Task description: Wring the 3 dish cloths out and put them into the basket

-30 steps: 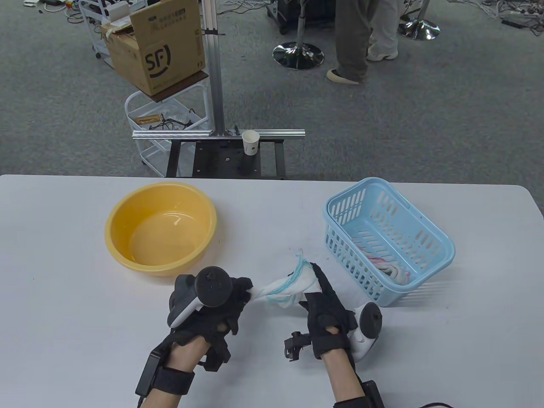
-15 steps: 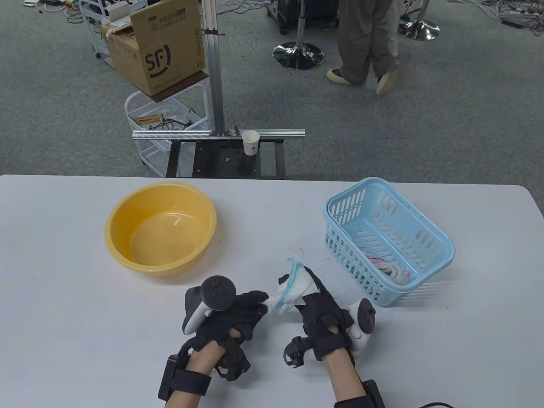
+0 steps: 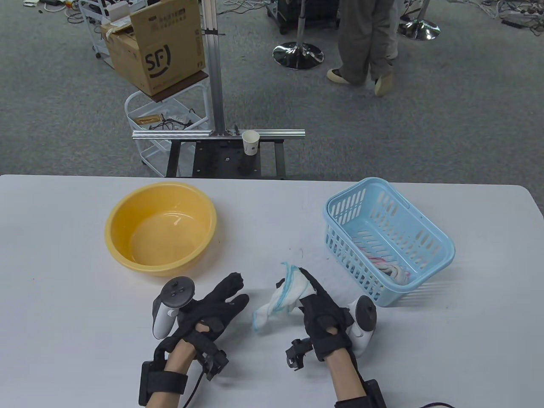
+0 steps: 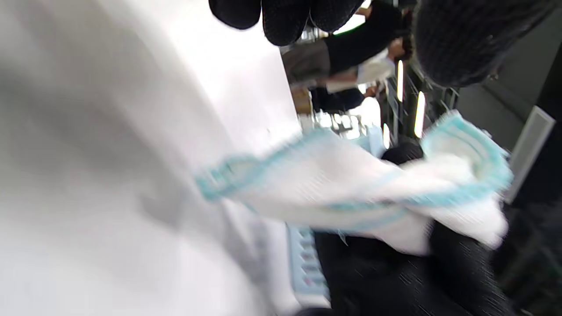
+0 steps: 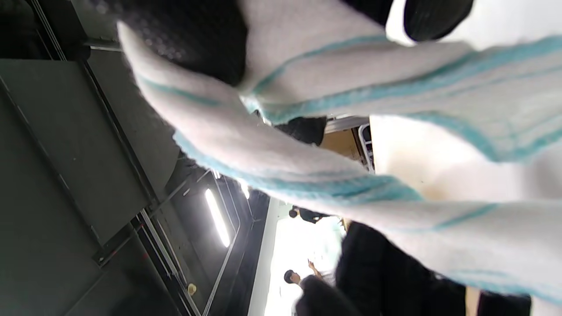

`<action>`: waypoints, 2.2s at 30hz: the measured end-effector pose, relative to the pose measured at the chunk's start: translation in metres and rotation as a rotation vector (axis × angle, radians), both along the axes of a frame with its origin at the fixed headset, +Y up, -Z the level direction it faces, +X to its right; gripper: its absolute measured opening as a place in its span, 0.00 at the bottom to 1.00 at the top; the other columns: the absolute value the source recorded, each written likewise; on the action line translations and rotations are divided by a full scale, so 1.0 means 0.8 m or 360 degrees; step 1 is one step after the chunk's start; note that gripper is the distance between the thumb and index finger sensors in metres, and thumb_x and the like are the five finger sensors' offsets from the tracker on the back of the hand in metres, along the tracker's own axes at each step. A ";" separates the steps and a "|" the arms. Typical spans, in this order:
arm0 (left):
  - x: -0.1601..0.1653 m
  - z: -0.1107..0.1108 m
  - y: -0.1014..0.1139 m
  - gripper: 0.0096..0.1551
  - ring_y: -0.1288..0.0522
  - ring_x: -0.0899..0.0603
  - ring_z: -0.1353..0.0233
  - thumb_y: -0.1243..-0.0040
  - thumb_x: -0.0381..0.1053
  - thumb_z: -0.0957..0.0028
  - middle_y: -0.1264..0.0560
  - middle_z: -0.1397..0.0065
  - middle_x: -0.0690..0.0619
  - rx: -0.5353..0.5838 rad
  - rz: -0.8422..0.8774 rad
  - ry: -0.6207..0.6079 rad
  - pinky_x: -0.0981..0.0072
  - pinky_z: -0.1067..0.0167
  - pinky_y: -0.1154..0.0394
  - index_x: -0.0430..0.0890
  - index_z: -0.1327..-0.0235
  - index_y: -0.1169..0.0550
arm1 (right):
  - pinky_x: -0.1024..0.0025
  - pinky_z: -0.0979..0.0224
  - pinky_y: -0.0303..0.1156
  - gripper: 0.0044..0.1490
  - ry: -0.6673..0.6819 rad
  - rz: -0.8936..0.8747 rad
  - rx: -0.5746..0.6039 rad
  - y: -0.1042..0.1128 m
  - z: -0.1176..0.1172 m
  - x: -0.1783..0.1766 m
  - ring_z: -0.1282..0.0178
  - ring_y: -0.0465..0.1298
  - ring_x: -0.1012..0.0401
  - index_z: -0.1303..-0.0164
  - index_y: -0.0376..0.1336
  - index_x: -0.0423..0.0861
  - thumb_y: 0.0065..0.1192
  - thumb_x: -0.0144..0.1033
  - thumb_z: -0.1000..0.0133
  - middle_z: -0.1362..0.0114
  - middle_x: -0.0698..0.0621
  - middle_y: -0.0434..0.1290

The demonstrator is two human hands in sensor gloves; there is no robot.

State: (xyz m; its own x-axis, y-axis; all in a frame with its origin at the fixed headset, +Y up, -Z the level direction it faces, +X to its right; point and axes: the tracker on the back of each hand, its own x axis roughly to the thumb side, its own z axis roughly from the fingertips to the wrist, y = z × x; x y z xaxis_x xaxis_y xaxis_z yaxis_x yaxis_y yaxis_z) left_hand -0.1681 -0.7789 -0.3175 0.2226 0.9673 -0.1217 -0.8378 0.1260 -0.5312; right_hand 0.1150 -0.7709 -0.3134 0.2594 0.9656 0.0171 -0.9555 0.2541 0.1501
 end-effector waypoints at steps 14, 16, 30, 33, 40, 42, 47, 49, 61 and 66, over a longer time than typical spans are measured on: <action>0.068 0.012 -0.028 0.49 0.26 0.40 0.27 0.33 0.73 0.54 0.25 0.28 0.54 -0.0485 0.0458 -0.0835 0.40 0.25 0.36 0.52 0.22 0.31 | 0.34 0.22 0.48 0.33 0.0335 0.0063 0.0079 0.017 0.008 -0.030 0.19 0.62 0.43 0.28 0.61 0.38 0.62 0.43 0.40 0.40 0.44 0.84; 0.072 0.013 -0.028 0.43 0.22 0.41 0.33 0.32 0.70 0.52 0.21 0.34 0.55 -0.0508 0.0477 -0.0829 0.42 0.29 0.32 0.51 0.26 0.26 | 0.33 0.23 0.48 0.33 0.0329 0.0064 0.0075 0.017 0.007 -0.029 0.19 0.62 0.43 0.28 0.61 0.38 0.62 0.43 0.40 0.39 0.44 0.84; 0.041 0.003 0.010 0.28 0.16 0.46 0.54 0.29 0.60 0.52 0.16 0.55 0.56 -0.0004 -0.0370 -0.0182 0.46 0.42 0.24 0.46 0.44 0.16 | 0.29 0.23 0.46 0.38 0.0090 0.0874 0.0394 0.037 0.008 -0.014 0.16 0.44 0.36 0.22 0.55 0.61 0.58 0.24 0.42 0.13 0.47 0.38; 0.039 0.004 0.018 0.28 0.16 0.46 0.54 0.28 0.60 0.53 0.15 0.55 0.55 0.0124 -0.0547 -0.0110 0.46 0.43 0.24 0.46 0.44 0.16 | 0.30 0.23 0.45 0.33 0.0158 0.0950 0.0391 0.041 0.009 -0.016 0.15 0.43 0.37 0.27 0.64 0.54 0.58 0.21 0.44 0.13 0.51 0.42; 0.031 0.005 0.023 0.29 0.16 0.46 0.54 0.29 0.59 0.55 0.16 0.55 0.56 0.0277 -0.0707 -0.0019 0.46 0.43 0.24 0.48 0.42 0.16 | 0.30 0.27 0.59 0.30 0.0242 0.0847 0.0209 0.027 0.004 -0.007 0.27 0.69 0.36 0.31 0.67 0.41 0.68 0.33 0.45 0.30 0.36 0.74; 0.028 0.005 0.023 0.30 0.16 0.46 0.54 0.29 0.59 0.55 0.16 0.55 0.55 0.0272 -0.0686 -0.0002 0.46 0.43 0.25 0.47 0.42 0.17 | 0.32 0.27 0.62 0.33 0.0287 0.0835 0.0161 0.022 0.002 -0.004 0.31 0.72 0.36 0.30 0.66 0.41 0.69 0.41 0.43 0.34 0.37 0.76; 0.029 0.006 0.025 0.34 0.16 0.45 0.54 0.29 0.59 0.56 0.15 0.54 0.55 0.0329 -0.0647 -0.0013 0.45 0.43 0.25 0.48 0.35 0.20 | 0.35 0.32 0.68 0.43 0.0242 0.0646 0.0095 0.015 -0.001 0.002 0.41 0.78 0.41 0.31 0.66 0.38 0.69 0.59 0.44 0.45 0.40 0.81; 0.032 0.008 0.031 0.41 0.16 0.45 0.55 0.29 0.58 0.55 0.15 0.54 0.55 0.0417 -0.0670 -0.0001 0.45 0.43 0.25 0.53 0.26 0.28 | 0.37 0.35 0.71 0.44 0.0201 0.0615 0.0063 0.012 -0.002 0.005 0.47 0.81 0.44 0.33 0.67 0.37 0.68 0.62 0.45 0.51 0.42 0.83; 0.048 0.019 0.055 0.33 0.16 0.47 0.68 0.29 0.61 0.52 0.14 0.68 0.56 0.0856 -0.0812 0.0119 0.48 0.54 0.21 0.55 0.32 0.22 | 0.43 0.43 0.77 0.46 0.0159 0.0275 -0.0216 -0.005 -0.001 0.003 0.59 0.85 0.50 0.35 0.67 0.34 0.66 0.62 0.45 0.64 0.48 0.85; 0.027 0.011 0.045 0.34 0.17 0.48 0.75 0.28 0.62 0.53 0.13 0.73 0.57 0.0612 -0.0481 0.0272 0.50 0.61 0.19 0.51 0.34 0.20 | 0.39 0.38 0.72 0.45 0.0165 0.0051 -0.0208 -0.006 0.000 0.000 0.51 0.82 0.45 0.32 0.63 0.33 0.62 0.59 0.41 0.55 0.43 0.84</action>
